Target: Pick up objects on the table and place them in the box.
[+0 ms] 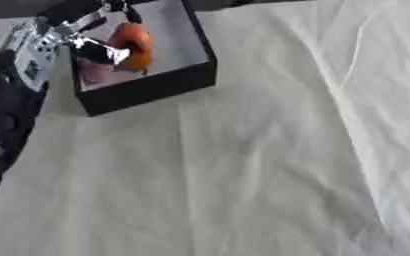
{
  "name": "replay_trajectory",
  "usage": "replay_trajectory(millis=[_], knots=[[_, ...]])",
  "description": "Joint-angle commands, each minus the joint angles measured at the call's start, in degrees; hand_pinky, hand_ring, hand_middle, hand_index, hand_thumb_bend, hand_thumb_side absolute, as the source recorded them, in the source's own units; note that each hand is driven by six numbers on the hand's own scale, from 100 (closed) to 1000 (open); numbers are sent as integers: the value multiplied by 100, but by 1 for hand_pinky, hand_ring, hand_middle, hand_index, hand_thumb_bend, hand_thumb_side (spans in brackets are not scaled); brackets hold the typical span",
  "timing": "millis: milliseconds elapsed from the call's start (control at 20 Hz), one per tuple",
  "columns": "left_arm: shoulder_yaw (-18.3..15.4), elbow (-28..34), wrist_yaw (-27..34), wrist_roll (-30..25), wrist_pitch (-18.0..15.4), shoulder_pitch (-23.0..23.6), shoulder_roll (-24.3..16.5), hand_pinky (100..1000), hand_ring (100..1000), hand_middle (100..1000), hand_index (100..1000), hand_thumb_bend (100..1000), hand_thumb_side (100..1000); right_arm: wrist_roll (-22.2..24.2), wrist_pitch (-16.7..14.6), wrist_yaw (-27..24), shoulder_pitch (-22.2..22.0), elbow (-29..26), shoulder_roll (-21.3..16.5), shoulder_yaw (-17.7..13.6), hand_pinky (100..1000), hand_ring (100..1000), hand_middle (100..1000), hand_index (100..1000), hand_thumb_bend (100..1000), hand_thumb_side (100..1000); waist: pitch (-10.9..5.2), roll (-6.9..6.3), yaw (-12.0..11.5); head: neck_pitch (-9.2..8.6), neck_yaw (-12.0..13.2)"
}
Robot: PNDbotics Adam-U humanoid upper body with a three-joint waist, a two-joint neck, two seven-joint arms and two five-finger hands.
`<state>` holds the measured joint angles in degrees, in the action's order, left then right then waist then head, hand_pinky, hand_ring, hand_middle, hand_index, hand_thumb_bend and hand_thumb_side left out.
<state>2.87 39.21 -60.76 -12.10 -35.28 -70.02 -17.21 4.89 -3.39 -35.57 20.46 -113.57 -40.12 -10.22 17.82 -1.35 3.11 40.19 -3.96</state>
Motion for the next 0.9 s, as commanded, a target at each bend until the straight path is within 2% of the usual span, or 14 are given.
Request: replay_trajectory(millis=[50, 200, 250, 300, 350, 500, 600, 650, 900], knots=[[-84, 119, -367, -74, 13, -100, -107, 886, 902, 803, 958, 377, 512, -21, -15, 9, 3, -103, -204, -79, 958, 710, 641, 744, 100, 532, -41, -54, 2, -4, 12], [-171, 208, -453, 60, 138, -78, -136, 899, 910, 807, 967, 393, 549, -52, -24, -10, -45, -103, -220, -106, 958, 710, 640, 743, 100, 532, -68, -45, -17, 25, 10], [-201, 232, -405, 101, 164, -75, -147, 905, 914, 801, 966, 327, 525, -66, -29, -18, -62, -103, -225, -118, 958, 709, 640, 743, 100, 532, -82, -40, -28, 40, 6], [-235, 269, -287, 143, 189, -74, -161, 905, 913, 798, 963, 300, 490, -80, -36, -26, -83, -103, -233, -128, 958, 709, 640, 743, 100, 531, -99, -35, -41, 59, -2], [-269, 325, -99, 199, 232, -75, -188, 908, 914, 785, 943, 120, 297, -91, -45, -30, -107, -103, -245, -136, 958, 709, 640, 743, 100, 531, -116, -28, -58, 77, -21], [-278, 633, 881, 334, 401, -57, -321, 909, 907, 748, 906, 100, 256, -120, -68, -24, -189, -103, -276, -155, 957, 709, 640, 743, 100, 531, -170, -23, -119, 136, -88], [-244, 1029, 1885, 331, 612, -20, -473, 914, 900, 718, 866, 100, 347, -153, -81, -22, -257, -103, -300, -177, 957, 709, 640, 743, 100, 531, -224, -27, -189, 196, -161], [-209, 1266, 2403, 287, 727, 6, -551, 914, 896, 699, 847, 100, 421, -167, -89, -21, -289, -103, -315, -186, 957, 709, 640, 743, 100, 530, -250, -28, -225, 219, -199], [13, 2934, 4969, -52, 1420, 424, -1171, 902, 881, 675, 826, 100, 553, -231, -131, 1, -487, -103, -393, -225, 957, 709, 640, 743, 100, 529, -395, -30, -454, 341, -446]])
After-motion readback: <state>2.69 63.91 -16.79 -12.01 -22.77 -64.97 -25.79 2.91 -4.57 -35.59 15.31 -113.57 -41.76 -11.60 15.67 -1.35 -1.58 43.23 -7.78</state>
